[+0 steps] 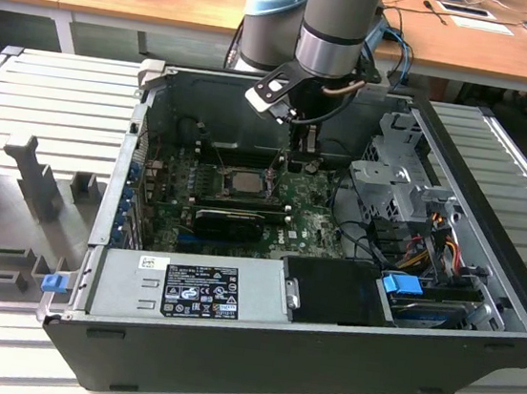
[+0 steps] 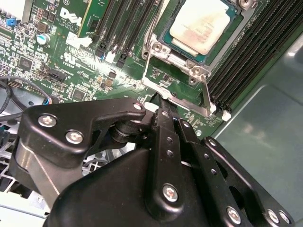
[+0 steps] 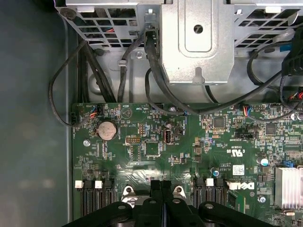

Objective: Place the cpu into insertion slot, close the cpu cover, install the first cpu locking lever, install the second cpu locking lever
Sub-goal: 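Close the cpu cover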

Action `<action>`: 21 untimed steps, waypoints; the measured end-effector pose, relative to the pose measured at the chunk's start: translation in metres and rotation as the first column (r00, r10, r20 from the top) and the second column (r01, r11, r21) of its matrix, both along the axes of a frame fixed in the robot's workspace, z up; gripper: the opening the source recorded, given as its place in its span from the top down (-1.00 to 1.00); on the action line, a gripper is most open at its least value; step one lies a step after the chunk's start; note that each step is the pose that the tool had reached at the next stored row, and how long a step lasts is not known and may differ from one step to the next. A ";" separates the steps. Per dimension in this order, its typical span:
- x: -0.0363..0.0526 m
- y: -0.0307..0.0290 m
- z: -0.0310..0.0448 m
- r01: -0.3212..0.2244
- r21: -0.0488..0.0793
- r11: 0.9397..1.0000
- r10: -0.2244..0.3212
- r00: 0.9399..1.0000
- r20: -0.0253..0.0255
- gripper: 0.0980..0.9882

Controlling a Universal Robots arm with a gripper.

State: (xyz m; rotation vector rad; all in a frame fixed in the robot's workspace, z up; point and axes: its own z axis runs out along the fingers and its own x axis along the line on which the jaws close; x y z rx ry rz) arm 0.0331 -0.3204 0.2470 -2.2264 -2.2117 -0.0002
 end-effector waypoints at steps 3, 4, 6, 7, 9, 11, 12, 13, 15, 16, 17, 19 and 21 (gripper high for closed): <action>-0.0004 0.0000 0.0000 0.000 0.000 1.000 0.000 1.000 0.000 0.98; -0.0006 0.0000 0.0000 0.000 0.000 1.000 0.000 1.000 0.000 0.98; -0.0019 0.0000 0.0000 0.000 0.000 1.000 0.000 1.000 0.000 0.98; -0.0028 0.0000 0.0000 0.000 0.000 1.000 0.000 1.000 0.000 0.98; -0.0030 0.0000 0.0000 0.000 0.000 1.000 0.000 1.000 0.000 0.98; -0.0035 0.0000 0.0000 0.000 0.000 1.000 0.000 1.000 0.000 0.98; -0.0037 0.0000 0.0000 0.000 0.000 1.000 0.000 1.000 0.000 0.98; -0.0038 0.0000 0.0000 0.000 0.000 1.000 0.000 1.000 0.000 0.98; -0.0042 0.0000 0.0000 0.000 0.000 1.000 0.000 1.000 0.000 0.98; -0.0044 0.0000 0.0000 0.000 0.000 1.000 0.000 1.000 0.000 0.98; -0.0045 0.0000 0.0000 0.000 0.000 1.000 0.000 1.000 0.000 0.98; -0.0048 0.0000 0.0000 0.000 0.000 1.000 0.000 1.000 0.000 0.98; -0.0050 0.0000 0.0000 0.000 0.000 1.000 0.000 1.000 0.000 0.98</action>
